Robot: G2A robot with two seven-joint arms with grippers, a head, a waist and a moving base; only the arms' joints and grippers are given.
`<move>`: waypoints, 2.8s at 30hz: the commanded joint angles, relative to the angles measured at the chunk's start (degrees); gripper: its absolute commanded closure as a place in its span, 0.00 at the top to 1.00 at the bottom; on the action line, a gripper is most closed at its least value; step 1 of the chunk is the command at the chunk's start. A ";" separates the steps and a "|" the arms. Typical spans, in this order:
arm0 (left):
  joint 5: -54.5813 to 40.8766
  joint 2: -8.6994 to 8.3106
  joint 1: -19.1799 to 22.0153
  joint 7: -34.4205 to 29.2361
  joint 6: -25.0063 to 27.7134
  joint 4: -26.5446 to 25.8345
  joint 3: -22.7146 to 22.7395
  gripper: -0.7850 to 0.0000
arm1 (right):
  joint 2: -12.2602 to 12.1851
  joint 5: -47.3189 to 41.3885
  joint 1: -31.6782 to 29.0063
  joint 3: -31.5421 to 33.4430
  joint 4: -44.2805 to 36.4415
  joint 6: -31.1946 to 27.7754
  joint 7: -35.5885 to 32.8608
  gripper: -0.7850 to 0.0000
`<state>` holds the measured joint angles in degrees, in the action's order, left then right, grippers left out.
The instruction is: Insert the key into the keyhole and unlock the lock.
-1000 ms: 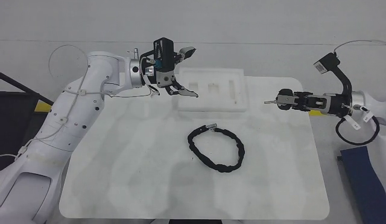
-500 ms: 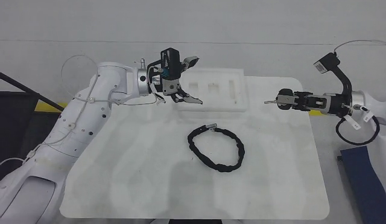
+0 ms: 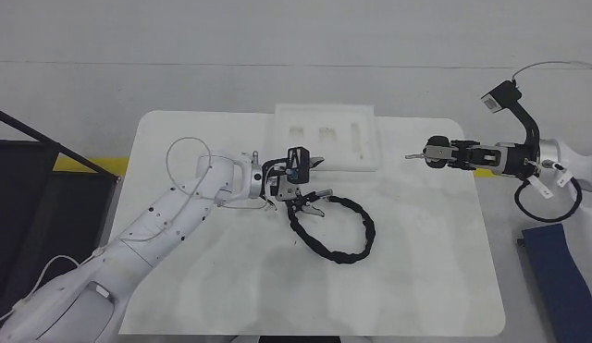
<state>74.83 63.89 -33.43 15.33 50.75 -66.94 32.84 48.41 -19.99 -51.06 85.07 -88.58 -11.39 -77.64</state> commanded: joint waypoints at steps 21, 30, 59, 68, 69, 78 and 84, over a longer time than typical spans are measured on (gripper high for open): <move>2.73 8.06 3.56 2.22 1.02 15.91 -6.60 1.00 | 0.00 0.00 0.00 0.00 0.00 0.00 0.00 0.00; 4.56 9.12 3.41 2.73 0.49 18.15 -6.41 0.91 | 0.00 0.00 0.00 0.00 0.00 0.00 0.00 0.00; 7.77 11.12 2.68 0.55 0.16 21.50 -4.67 0.43 | 0.00 0.00 0.00 0.00 0.00 0.00 0.00 0.00; 5.44 11.87 2.72 -1.96 0.35 22.62 -3.34 0.00 | 0.00 0.00 0.00 0.00 0.00 0.00 0.00 0.00; 5.30 11.92 2.85 -2.22 0.51 22.59 -3.19 0.00 | 0.00 0.00 0.00 0.00 0.00 0.00 0.00 0.00; 3.56 11.30 3.67 0.23 4.29 19.46 -0.26 0.00 | 0.00 0.00 0.00 0.00 0.00 0.00 0.00 0.00; 2.21 9.89 3.33 3.27 7.25 14.03 2.69 0.00 | 0.00 0.00 0.00 0.00 0.00 0.00 0.00 0.00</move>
<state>77.56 74.08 -29.90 17.90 57.91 -51.42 35.05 48.41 -19.99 -51.06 85.07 -88.58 -11.39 -77.64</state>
